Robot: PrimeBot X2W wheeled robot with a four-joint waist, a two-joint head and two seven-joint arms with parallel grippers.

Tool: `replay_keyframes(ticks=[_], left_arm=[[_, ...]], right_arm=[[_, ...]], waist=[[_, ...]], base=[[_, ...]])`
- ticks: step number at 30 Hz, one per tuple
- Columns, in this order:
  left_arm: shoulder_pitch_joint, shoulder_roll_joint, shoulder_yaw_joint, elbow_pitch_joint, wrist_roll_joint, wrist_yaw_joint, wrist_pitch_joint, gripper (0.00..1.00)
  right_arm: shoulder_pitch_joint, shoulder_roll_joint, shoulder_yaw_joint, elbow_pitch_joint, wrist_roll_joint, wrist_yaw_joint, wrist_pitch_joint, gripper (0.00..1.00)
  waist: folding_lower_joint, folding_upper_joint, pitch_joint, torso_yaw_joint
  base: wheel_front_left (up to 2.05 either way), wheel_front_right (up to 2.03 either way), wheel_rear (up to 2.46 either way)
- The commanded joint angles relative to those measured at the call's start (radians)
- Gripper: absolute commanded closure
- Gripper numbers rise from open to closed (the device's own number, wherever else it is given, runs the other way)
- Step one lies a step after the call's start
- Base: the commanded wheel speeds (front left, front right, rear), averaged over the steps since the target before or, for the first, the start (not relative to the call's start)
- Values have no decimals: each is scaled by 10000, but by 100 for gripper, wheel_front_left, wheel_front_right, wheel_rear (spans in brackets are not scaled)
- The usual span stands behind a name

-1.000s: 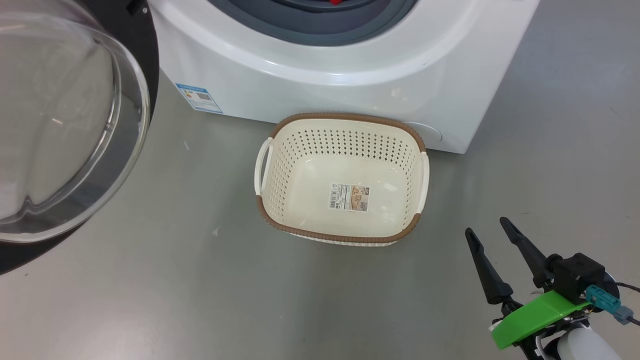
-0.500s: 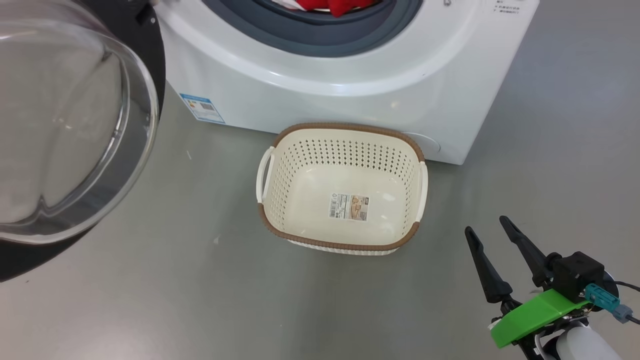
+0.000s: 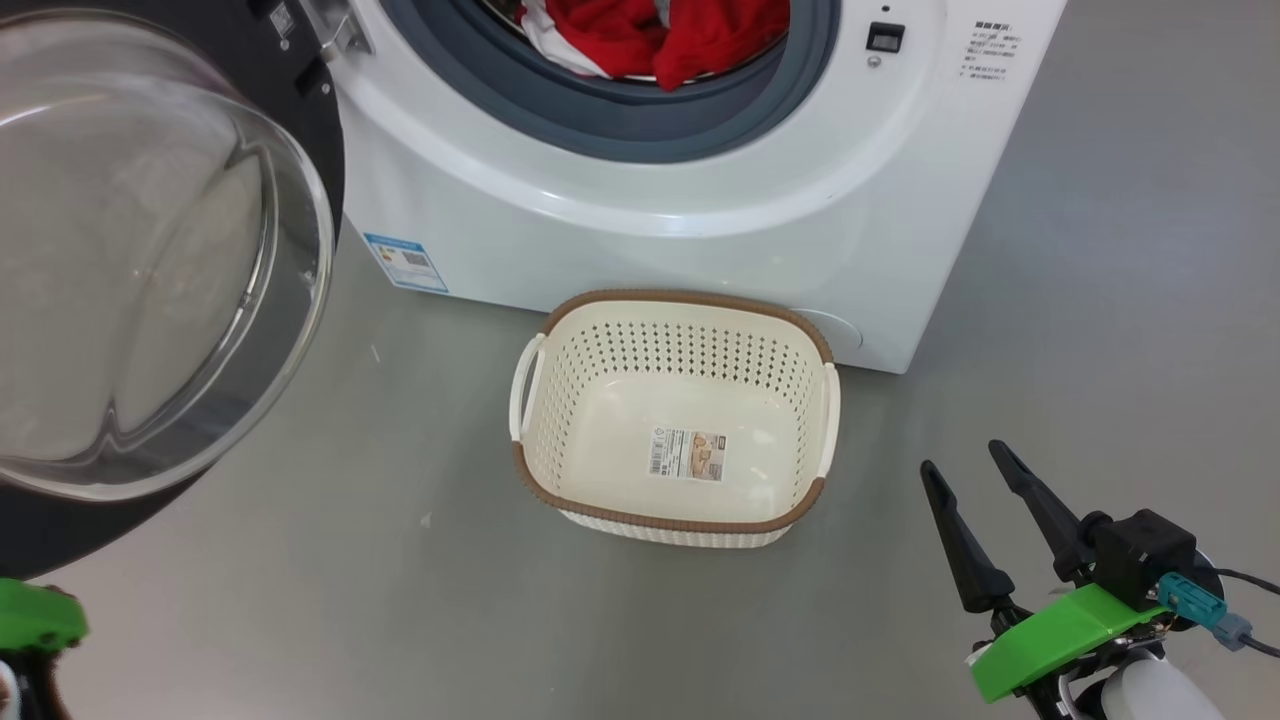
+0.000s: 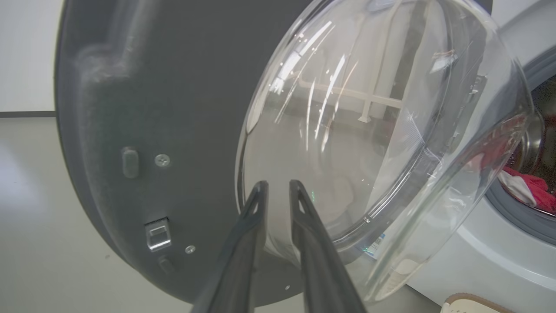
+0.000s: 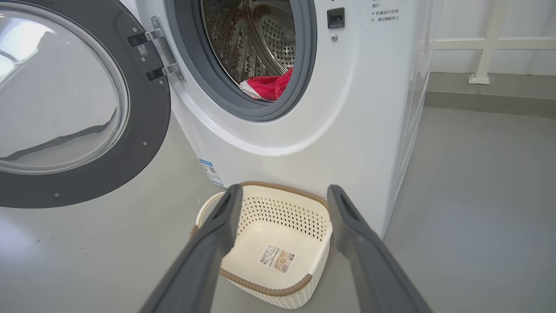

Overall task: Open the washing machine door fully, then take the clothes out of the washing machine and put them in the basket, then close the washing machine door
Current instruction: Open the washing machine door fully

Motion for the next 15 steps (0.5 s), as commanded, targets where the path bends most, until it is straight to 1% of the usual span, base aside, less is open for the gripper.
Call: replay_keyframes(ticks=[1, 2, 3, 4, 5, 8, 11, 15], left_arm=[[333, 410, -91, -408, -127, -52, -51, 73], [608, 367, -545, -652, -408, -54, -51, 60], [768, 367, -766, -763, -541, -54, -51, 51], [927, 354, -986, -894, -692, -55, -51, 27], [1081, 358, -1161, -1054, -837, -55, -51, 0], [1559, 277, -1669, -1604, -1184, -56, -51, 0], [2044, 138, -2062, -2231, -1349, -56, -51, 0], [2580, -44, -2497, -2742, -1426, -56, -51, 0]], right_arm=[[109, -15, 210, -176, -27, 62, -65, 0], [148, 35, 173, -164, -15, 62, -65, 0], [177, 69, 159, -156, -6, 62, -65, 0], [208, 104, 146, -157, 1, 62, -65, 0], [235, 135, 131, -167, 10, 62, -65, 0], [306, 205, 44, -201, 26, 62, -65, 0], [391, 263, -39, -221, 37, 62, -65, 0], [520, 301, -191, -252, 41, 62, -65, 0]], waist=[[0, -1, -147, -67], [0, -1, -279, -108], [0, -1, -339, -140], [0, -1, -403, -176], [0, -1, -446, -221], [0, -1, -574, -371], [0, -1, -690, -558], [0, -1, -805, -834]], base=[[0, 0, 0], [0, 0, 0], [0, 0, 0], [0, 0, 0], [0, 0, 0], [0, 0, 0], [0, 0, 0], [0, 0, 0]])
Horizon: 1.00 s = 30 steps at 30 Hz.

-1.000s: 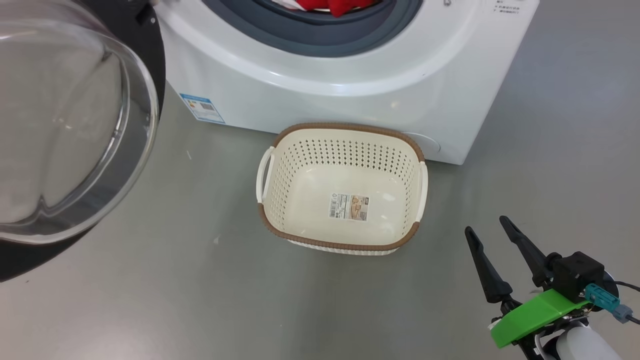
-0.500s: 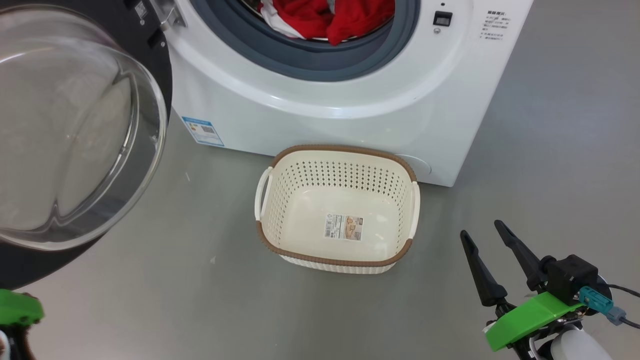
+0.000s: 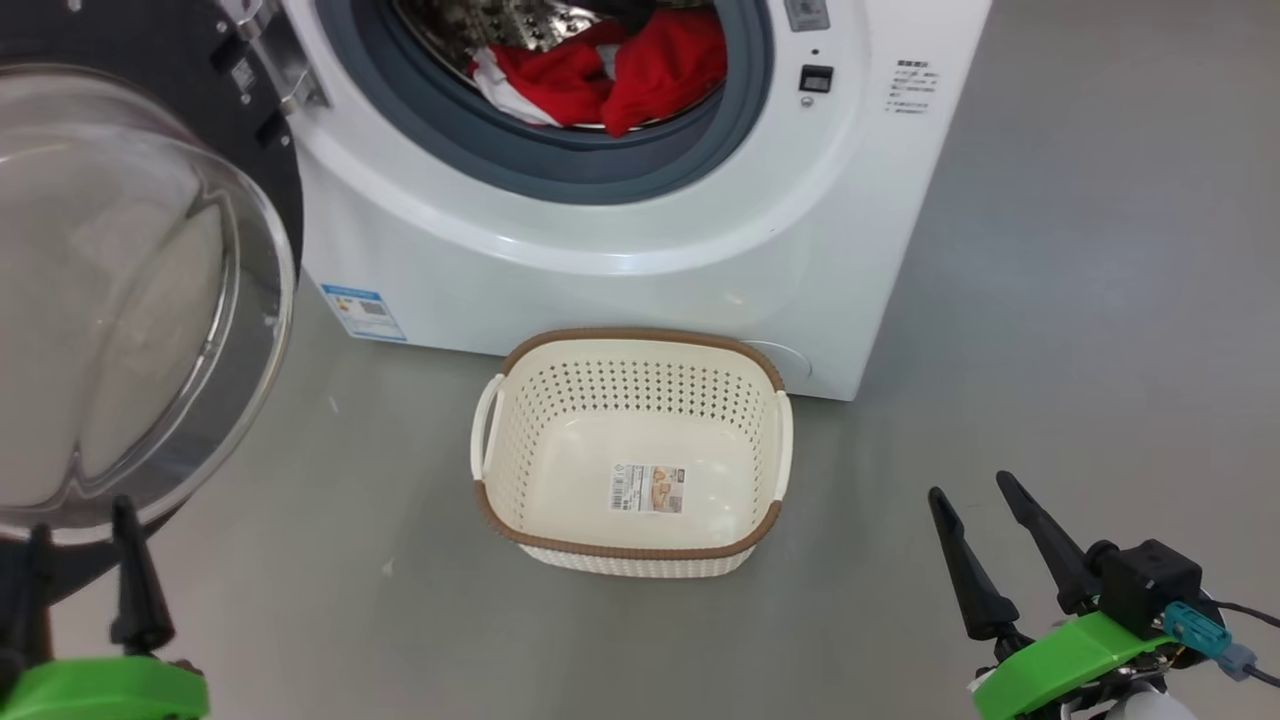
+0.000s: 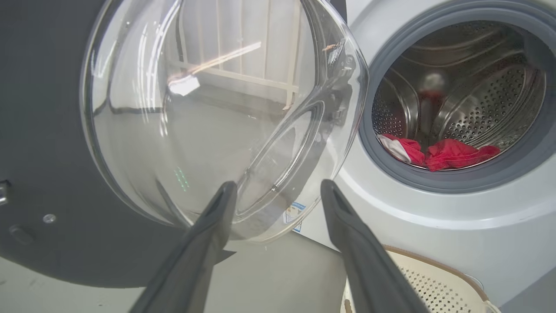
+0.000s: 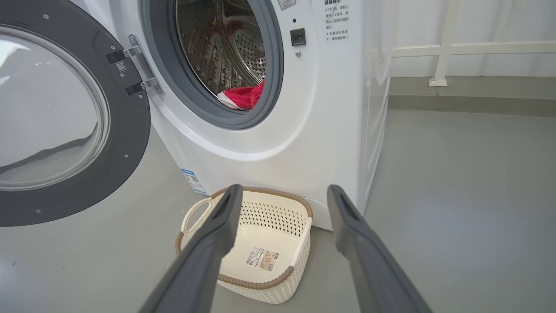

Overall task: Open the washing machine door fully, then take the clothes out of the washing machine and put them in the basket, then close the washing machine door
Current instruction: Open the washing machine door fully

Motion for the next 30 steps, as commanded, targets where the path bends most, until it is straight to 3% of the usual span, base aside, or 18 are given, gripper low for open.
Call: replay_keyframes(ticks=[1, 11, 30], left_arm=[[157, 259, 91, -418, -54, -52, -51, 0], [1084, 73, -1305, -1256, -263, -53, -51, 0], [1741, 13, -2671, -2023, -634, -53, -51, 0]], right_arm=[[37, -41, 112, -268, 23, 62, -65, 0], [348, -36, -321, -380, 36, 62, -65, 0], [392, 98, -813, -630, 25, 62, -65, 0]], waist=[[0, 0, -152, -258], [0, 0, -431, -1062], [0, 0, -255, -2437]], base=[[0, 0, 0], [0, 0, 0], [0, 0, 0]])
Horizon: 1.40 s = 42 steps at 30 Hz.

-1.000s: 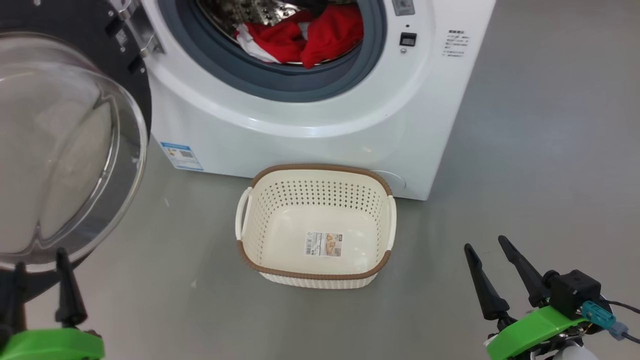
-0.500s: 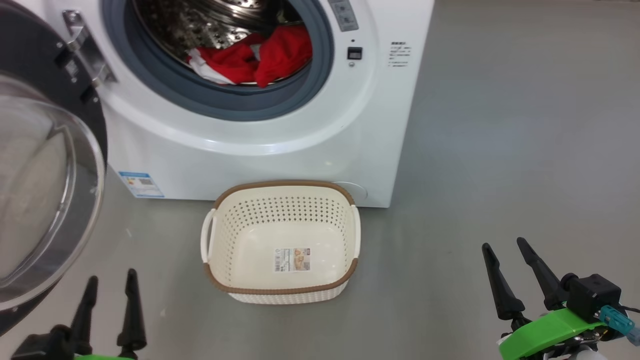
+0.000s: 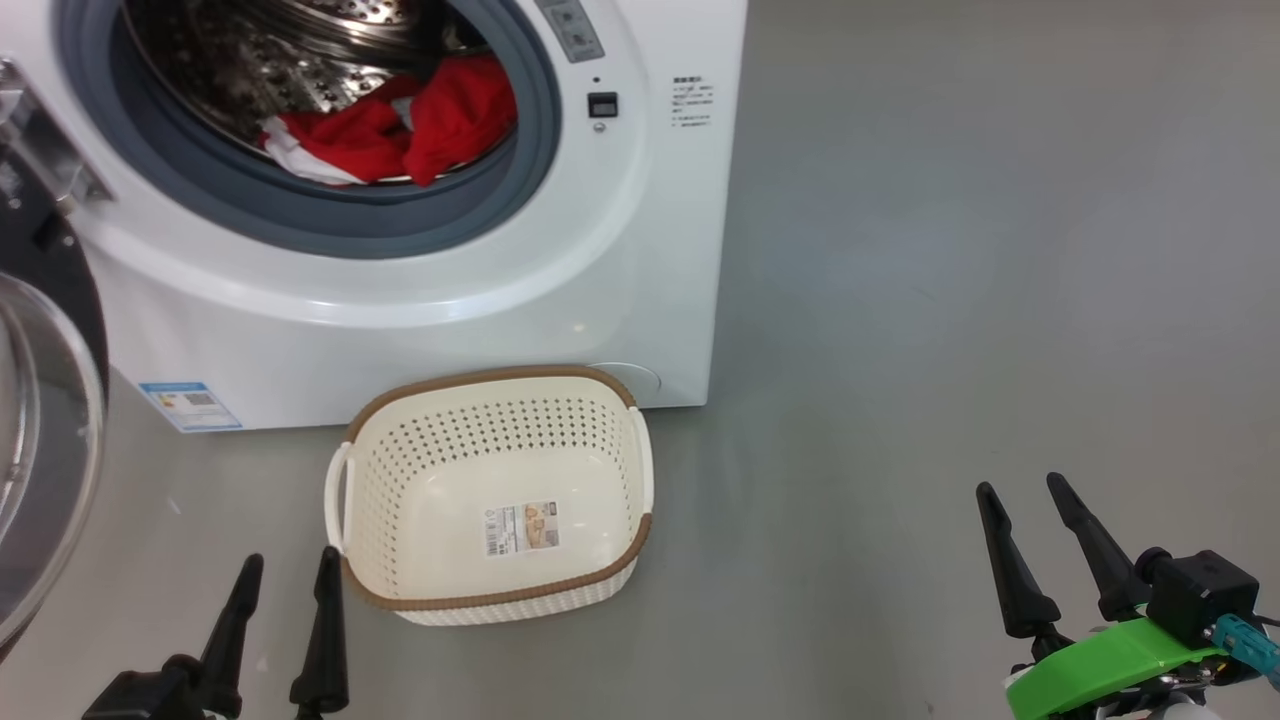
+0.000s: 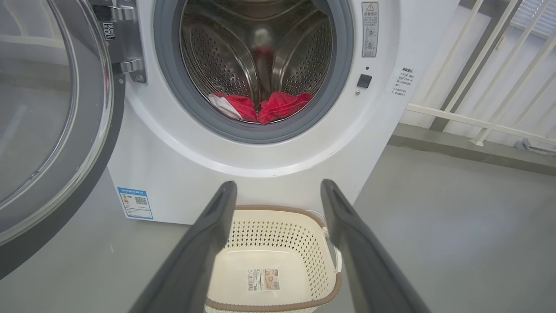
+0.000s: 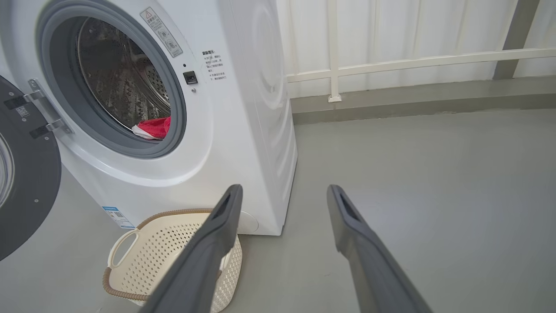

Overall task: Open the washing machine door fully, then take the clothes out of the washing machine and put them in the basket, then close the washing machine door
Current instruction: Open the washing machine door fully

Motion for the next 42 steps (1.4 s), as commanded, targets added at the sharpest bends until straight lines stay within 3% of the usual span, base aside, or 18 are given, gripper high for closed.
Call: replay_keyframes(ticks=[1, 14, 42], left_arm=[[-13, 185, 294, -312, -75, -53, -51, 0], [207, 173, 122, -627, -107, -53, -51, 0], [570, 104, 113, -814, -31, -54, -51, 0]], right_arm=[[-52, -82, 169, -270, 9, 62, -65, 0], [172, -31, -107, -303, 13, 62, -65, 0], [449, 31, -191, -248, -52, 62, -65, 0]], waist=[[0, 0, 67, -192], [0, 0, -15, -602], [0, 0, -433, -469]], base=[[0, 0, 0], [0, 0, 0], [0, 0, 0]])
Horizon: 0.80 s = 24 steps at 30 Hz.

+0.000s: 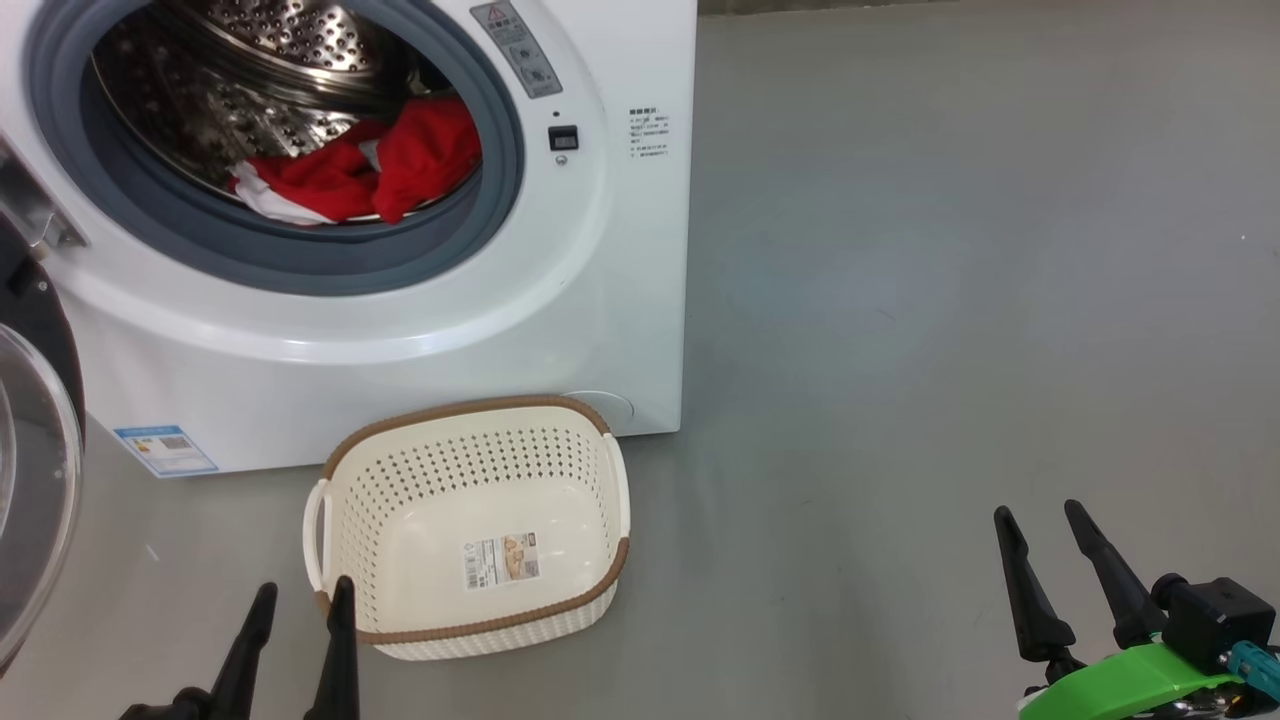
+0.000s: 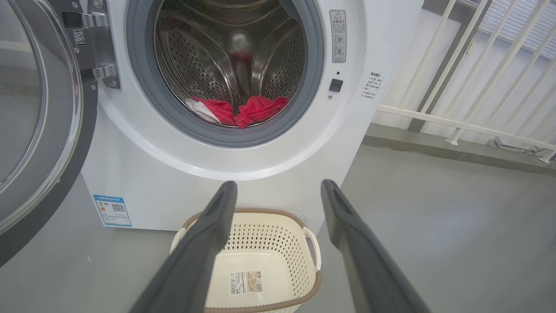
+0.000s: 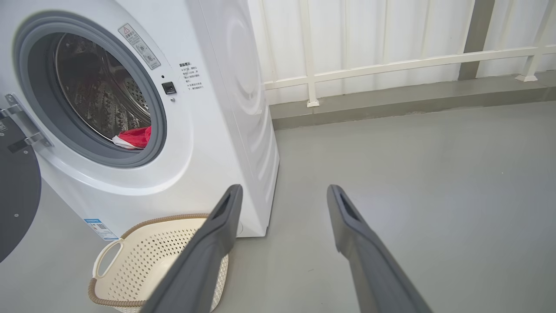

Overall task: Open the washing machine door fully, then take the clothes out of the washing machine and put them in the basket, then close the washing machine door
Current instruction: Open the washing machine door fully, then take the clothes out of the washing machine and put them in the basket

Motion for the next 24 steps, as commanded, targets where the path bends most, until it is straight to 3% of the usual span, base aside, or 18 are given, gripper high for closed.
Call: replay_keyframes(ticks=[1, 10, 24], left_arm=[[-88, 94, 330, -289, 30, -54, -51, 0], [-97, 54, 400, -381, 21, -54, -51, 0], [-205, 94, 386, -335, -55, -54, -51, 0]], right_arm=[[-11, -121, 198, -205, -49, 62, -65, 0], [10, -144, 243, -220, -34, 62, -65, 0], [-15, -109, 297, -223, -31, 62, -65, 0]], waist=[[0, 0, -24, 1], [0, 0, -4, 35], [0, 0, 75, 77]], base=[[0, 0, 0], [11, -25, 14], [80, -118, 38]])
